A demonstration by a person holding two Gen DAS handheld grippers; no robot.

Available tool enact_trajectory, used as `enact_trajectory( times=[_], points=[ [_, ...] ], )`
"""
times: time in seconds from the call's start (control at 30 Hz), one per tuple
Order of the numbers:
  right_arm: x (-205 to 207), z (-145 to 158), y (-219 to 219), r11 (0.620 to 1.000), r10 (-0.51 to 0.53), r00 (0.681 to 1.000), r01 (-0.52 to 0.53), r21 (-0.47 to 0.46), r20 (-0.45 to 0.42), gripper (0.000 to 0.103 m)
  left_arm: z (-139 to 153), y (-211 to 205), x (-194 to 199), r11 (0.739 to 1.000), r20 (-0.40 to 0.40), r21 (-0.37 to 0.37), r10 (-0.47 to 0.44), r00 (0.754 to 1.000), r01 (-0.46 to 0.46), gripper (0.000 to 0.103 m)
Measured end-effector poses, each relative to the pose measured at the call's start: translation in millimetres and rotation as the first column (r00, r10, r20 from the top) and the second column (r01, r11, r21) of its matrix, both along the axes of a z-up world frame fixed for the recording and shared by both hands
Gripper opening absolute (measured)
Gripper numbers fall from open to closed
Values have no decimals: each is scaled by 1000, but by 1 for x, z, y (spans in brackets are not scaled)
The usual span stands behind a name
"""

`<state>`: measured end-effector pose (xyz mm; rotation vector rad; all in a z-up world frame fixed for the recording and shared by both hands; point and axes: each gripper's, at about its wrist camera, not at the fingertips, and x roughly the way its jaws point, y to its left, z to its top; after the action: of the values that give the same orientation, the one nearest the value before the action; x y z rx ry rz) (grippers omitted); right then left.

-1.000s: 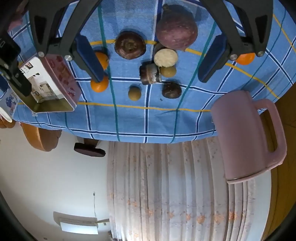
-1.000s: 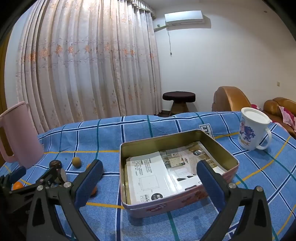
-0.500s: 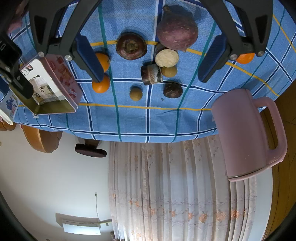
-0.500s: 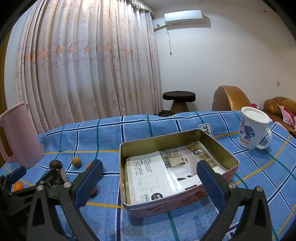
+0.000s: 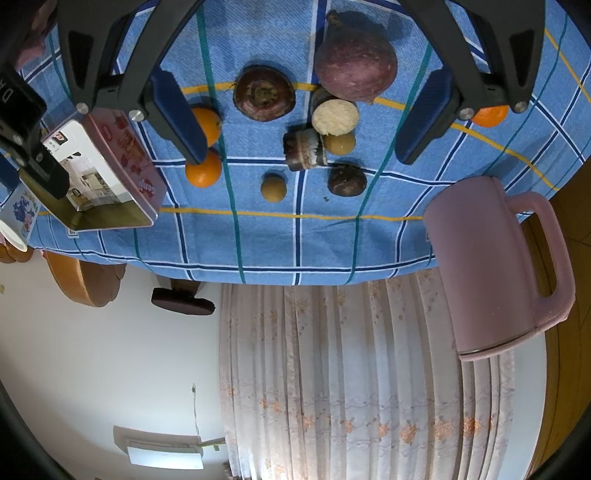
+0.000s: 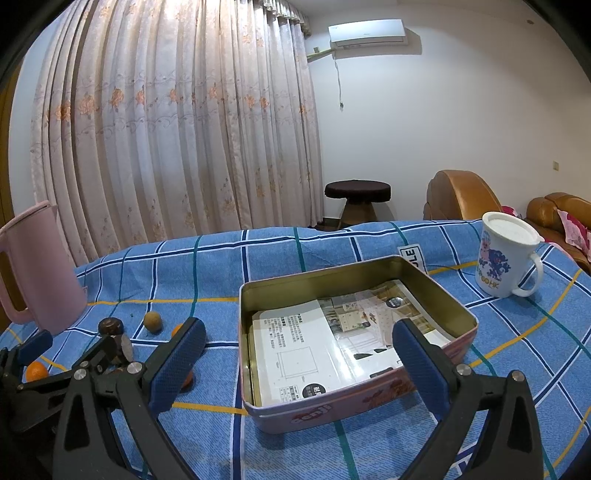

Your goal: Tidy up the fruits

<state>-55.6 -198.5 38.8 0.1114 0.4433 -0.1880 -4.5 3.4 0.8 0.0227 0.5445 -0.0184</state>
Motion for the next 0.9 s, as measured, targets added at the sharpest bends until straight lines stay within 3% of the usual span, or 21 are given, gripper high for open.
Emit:
enact_trajectory(
  times=[0.9],
  points=[
    [6,-7,4,1000,-2,1000,2,-19,-27,102,2,6,-5,1000,6,-17,-9,1000,9,103]
  ],
)
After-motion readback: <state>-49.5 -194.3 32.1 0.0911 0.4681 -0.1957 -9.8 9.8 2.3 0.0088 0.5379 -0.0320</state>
